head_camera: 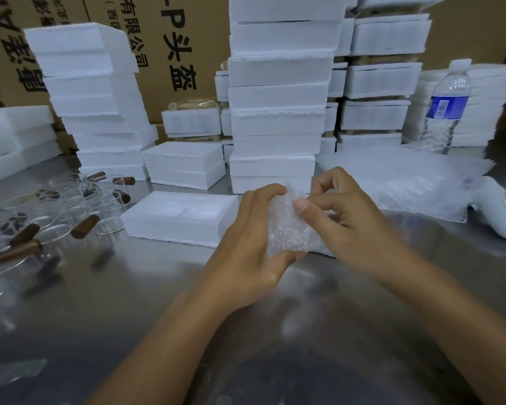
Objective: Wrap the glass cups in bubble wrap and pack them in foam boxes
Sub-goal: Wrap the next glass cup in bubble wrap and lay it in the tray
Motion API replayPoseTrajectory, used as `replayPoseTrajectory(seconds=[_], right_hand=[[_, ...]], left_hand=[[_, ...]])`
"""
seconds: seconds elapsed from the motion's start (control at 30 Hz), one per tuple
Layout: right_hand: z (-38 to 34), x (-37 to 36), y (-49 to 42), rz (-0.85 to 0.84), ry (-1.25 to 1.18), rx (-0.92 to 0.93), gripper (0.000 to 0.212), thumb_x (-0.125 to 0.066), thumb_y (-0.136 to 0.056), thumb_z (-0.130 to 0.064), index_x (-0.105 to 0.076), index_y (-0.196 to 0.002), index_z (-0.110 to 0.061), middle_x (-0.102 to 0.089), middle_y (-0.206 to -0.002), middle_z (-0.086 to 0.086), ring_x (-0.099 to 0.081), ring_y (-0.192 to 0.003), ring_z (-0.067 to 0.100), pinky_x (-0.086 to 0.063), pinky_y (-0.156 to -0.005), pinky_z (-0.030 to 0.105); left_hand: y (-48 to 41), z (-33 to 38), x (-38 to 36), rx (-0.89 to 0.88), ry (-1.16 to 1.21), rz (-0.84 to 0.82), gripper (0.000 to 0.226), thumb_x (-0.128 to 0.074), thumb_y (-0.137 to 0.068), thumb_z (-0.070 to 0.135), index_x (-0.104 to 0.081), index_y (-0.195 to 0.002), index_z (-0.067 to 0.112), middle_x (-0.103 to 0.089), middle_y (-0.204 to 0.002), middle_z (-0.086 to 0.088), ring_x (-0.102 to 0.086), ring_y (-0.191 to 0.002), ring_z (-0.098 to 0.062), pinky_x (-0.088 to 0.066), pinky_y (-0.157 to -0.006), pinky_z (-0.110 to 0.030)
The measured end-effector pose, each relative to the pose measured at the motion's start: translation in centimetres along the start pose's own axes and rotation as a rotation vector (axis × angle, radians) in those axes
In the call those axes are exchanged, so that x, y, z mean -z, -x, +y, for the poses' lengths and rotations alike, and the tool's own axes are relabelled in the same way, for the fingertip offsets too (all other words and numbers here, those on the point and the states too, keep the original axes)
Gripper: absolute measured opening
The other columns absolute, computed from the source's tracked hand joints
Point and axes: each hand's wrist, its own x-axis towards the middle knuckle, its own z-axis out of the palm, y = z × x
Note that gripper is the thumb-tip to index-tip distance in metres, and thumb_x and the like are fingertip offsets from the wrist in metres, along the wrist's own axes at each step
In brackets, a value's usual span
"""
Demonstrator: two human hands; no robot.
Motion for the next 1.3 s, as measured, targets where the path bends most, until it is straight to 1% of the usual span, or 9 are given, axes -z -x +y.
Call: replayPoseTrajectory(seconds=[0.2,0.33,0.43,0.6,0.73,0.87,0.97,1.1,1.3], right_hand=[[0.1,0.2,-0.3,0.032,0.014,-0.096,0.011,-0.064,-0.06,-0.035,-0.058,-0.051,-0.032,-0.047,-0.083,-0.009,-0.049,-0.076,-0.003,-0.033,-0.06,0.003],[0.3,-0.1,-0.2,0.189,0.127,-0.072,0.03,-0.064,-0.053,-0.026,-0.035,-0.064,-0.025,-0.044,-0.074,-0.007,-0.045,-0.068,0.004,-0.032,-0.052,0.013],[0.5,-0.5,0.0,0.161,0.184,-0.103,0.039,-0.066,-0.059,-0.028,-0.031,-0.076,-0.03,-0.046,-0.077,-0.009,-0.045,-0.063,0.005,-0.035,-0.05,0.025],[0.8,0.1,0.0,0.069,0.062,-0.013,0.033,-0.065,-0.065,-0.04,-0.039,-0.086,-0.036,-0.054,-0.083,-0.015,-0.055,-0.074,0.0,-0.042,-0.054,0.013],[1.5,0.9,-0.4,0.18,-0.042,0.013,0.02,-0.052,-0.077,-0.06,-0.05,-0.092,-0.047,-0.06,-0.092,-0.017,-0.053,-0.087,-0.012,-0.036,-0.068,-0.002],[2.3,1.4,-0.3,0.198,-0.008,-0.033,0.026,-0.042,-0.074,-0.064,-0.049,-0.095,-0.051,-0.059,-0.09,-0.025,-0.051,-0.088,-0.02,-0.034,-0.066,-0.003],[2.9,1.1,-0.3,0.189,-0.027,-0.026,0.023,-0.048,-0.077,-0.057,-0.053,-0.095,-0.045,-0.062,-0.088,-0.027,-0.056,-0.089,-0.014,-0.041,-0.07,0.004],[3.1,0.8,-0.7,0.228,-0.15,-0.063,0.003,-0.06,-0.087,-0.033,-0.06,-0.086,-0.036,-0.068,-0.083,-0.025,-0.062,-0.086,-0.007,-0.043,-0.071,0.008],[2.9,0.6,-1.0,0.302,-0.376,-0.166,0.011,-0.058,-0.092,-0.017,-0.059,-0.085,-0.026,-0.069,-0.065,-0.02,-0.065,-0.068,-0.007,-0.04,-0.064,0.001]], left_hand=[[0.4,0.8,-0.3,-0.141,-0.076,-0.012,0.088,-0.072,-0.08,0.021,-0.008,-0.135,0.047,-0.03,-0.124,0.015,-0.04,-0.102,0.013,-0.044,-0.083,-0.009],[0.2,1.0,-0.7,-0.212,-0.123,0.047,0.082,-0.073,-0.078,0.015,-0.015,-0.131,0.039,-0.035,-0.122,0.006,-0.044,-0.098,-0.001,-0.048,-0.08,-0.022],[0.2,1.3,-0.7,-0.219,-0.183,0.023,0.068,-0.075,-0.076,0.013,-0.031,-0.123,0.035,-0.039,-0.123,-0.004,-0.049,-0.101,-0.015,-0.054,-0.073,-0.031],[0.0,1.1,-0.7,-0.146,-0.161,0.005,0.052,-0.076,-0.076,0.014,-0.044,-0.113,0.034,-0.034,-0.125,0.006,-0.042,-0.108,-0.003,-0.048,-0.082,-0.015],[-0.3,1.4,-0.1,-0.036,0.034,0.148,0.055,-0.074,-0.074,0.014,-0.042,-0.112,0.04,-0.039,-0.118,0.012,-0.039,-0.109,0.012,-0.032,-0.086,0.001],[-0.6,1.4,0.7,0.153,0.253,0.211,0.054,-0.077,-0.075,0.019,-0.043,-0.105,0.049,-0.045,-0.116,0.026,-0.048,-0.112,0.005,-0.042,-0.095,-0.02],[-0.7,1.1,1.2,0.232,0.391,0.193,0.057,-0.076,-0.077,0.022,-0.041,-0.11,0.052,-0.047,-0.11,0.037,-0.052,-0.106,0.008,-0.048,-0.088,-0.018],[-0.8,0.9,0.9,0.344,0.526,0.24,0.067,-0.078,-0.076,0.023,-0.034,-0.121,0.047,-0.045,-0.117,0.025,-0.056,-0.105,0.001,-0.047,-0.072,-0.006],[-1.2,0.9,0.0,0.452,0.547,0.411,0.045,-0.078,-0.075,0.025,-0.043,-0.098,0.04,-0.049,-0.1,0.013,-0.06,-0.087,0.003,-0.043,-0.06,-0.003]])
